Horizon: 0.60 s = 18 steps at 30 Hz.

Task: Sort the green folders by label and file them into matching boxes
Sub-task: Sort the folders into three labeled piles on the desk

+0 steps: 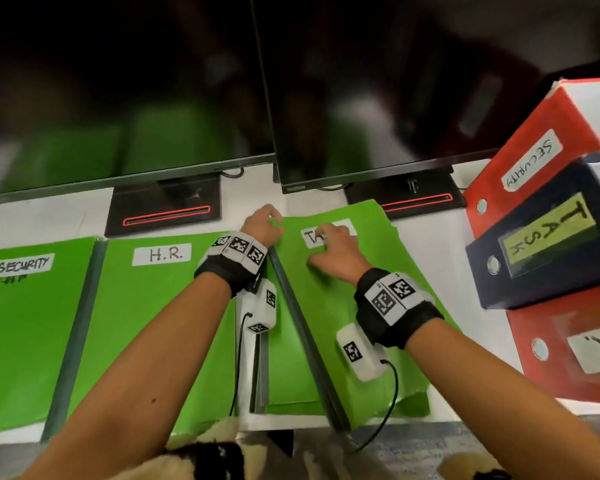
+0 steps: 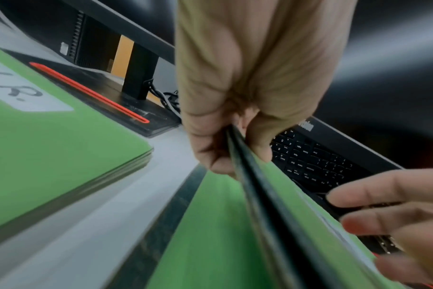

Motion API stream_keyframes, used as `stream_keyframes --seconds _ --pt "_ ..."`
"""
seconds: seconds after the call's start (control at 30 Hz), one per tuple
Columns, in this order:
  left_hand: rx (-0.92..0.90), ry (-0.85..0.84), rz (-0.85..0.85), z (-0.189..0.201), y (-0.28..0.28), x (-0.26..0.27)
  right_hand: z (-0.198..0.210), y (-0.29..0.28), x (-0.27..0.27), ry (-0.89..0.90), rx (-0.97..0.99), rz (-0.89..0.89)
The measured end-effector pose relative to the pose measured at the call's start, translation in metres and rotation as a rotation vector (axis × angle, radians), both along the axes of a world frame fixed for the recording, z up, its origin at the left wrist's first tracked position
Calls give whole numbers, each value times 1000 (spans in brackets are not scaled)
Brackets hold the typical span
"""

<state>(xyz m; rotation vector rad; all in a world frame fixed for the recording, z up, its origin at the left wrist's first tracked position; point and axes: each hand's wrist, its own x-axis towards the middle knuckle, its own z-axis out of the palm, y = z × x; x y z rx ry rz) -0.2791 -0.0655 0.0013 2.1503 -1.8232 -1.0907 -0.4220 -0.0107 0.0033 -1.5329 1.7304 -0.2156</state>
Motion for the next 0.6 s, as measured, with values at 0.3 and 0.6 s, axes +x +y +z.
stream_keyframes --seconds 0.3,0.6 --pt "-60 -17 -261 3 -13 -2 -12 -7 -16 151 -75 70" --pt "-30 -260 -232 -16 -20 -5 -29 -8 -21 232 106 287"
